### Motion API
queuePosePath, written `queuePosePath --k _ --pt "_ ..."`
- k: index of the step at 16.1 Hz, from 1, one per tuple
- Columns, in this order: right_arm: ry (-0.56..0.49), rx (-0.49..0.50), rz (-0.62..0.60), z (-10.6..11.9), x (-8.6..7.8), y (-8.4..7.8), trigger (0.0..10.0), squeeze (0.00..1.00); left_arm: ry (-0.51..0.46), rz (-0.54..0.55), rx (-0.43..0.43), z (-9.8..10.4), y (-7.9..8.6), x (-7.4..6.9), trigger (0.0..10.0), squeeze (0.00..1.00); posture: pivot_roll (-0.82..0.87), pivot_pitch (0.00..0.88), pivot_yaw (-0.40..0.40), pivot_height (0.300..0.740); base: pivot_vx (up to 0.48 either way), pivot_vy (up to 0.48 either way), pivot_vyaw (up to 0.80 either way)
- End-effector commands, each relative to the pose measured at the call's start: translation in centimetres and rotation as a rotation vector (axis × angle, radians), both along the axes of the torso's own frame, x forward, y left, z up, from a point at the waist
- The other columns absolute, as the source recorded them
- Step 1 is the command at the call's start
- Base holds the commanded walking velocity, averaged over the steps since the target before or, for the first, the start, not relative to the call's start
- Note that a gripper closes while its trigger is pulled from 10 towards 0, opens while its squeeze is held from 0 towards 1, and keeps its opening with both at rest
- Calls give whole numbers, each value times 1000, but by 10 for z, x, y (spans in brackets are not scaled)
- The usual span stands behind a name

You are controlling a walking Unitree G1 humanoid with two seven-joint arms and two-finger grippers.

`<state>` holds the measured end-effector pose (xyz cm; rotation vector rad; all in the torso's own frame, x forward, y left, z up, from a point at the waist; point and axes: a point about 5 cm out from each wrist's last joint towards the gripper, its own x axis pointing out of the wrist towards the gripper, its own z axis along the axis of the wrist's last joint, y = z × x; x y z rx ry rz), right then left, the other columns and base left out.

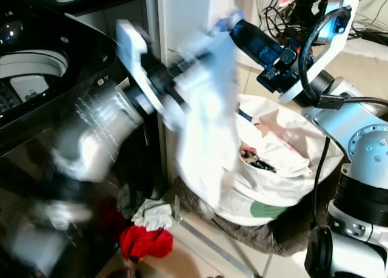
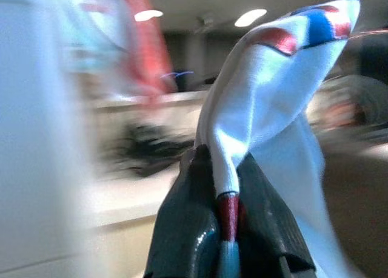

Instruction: Clothes washing

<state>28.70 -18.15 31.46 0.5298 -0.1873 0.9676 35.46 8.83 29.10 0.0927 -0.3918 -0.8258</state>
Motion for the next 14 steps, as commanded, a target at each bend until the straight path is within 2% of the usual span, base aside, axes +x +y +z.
queuePosePath --k 1,2,3,4,5,6,8,9,10,11,12,14 --pt "-27 -46 -44 4 -1 0 10000 0 -160 213 76 35 38 16 0 0 -40 0 -35 740 0 0 0" --pt "-25 -64 -52 1 -1 1 10000 0 -269 374 168 67 64 25 0 0 -40 0 -35 740 0 0 0" --pt "-22 -73 -52 -1 -1 2 10000 0 -361 504 227 96 84 26 0 0 -31 0 -26 740 0 0 0" --pt "-21 -105 -47 -8 -5 7 10000 0 -577 835 417 161 124 15 0 0 -26 0 -8 740 0 0 0" --pt "-21 -112 -46 -9 -6 9 10000 0 -607 890 456 170 130 12 0 0 -26 0 -8 740 0 0 0" --pt "-17 -119 -49 -12 -7 10 10000 0 -657 999 565 180 139 10 0 0 -29 0 3 740 0 0 0" --pt "-11 -127 -61 -15 -8 10 10000 0 -669 1044 653 177 142 14 0 0 -30 0 4 740 0 0 0" --pt "-4 -135 -64 -18 -8 12 10000 0 -571 1044 737 155 146 27 0 0 -30 0 4 740 0 0 0" --pt "2 -143 -59 -21 -8 15 10000 0 -479 1040 753 136 149 36 10000 0 -31 0 1 740 0 0 0" --pt "19 -178 -46 -30 -8 23 10000 0 -265 972 772 92 154 50 10000 0 -32 0 1 740 0 0 0" --pt "39 -215 -31 -39 -8 32 10000 0 -90 950 796 55 160 56 10000 0 -35 0 1 740 0 0 0" --pt "54 -243 -13 -45 -11 41 10000 0 44 948 783 28 166 57 10000 0 -35 0 1 740 0 0 0"
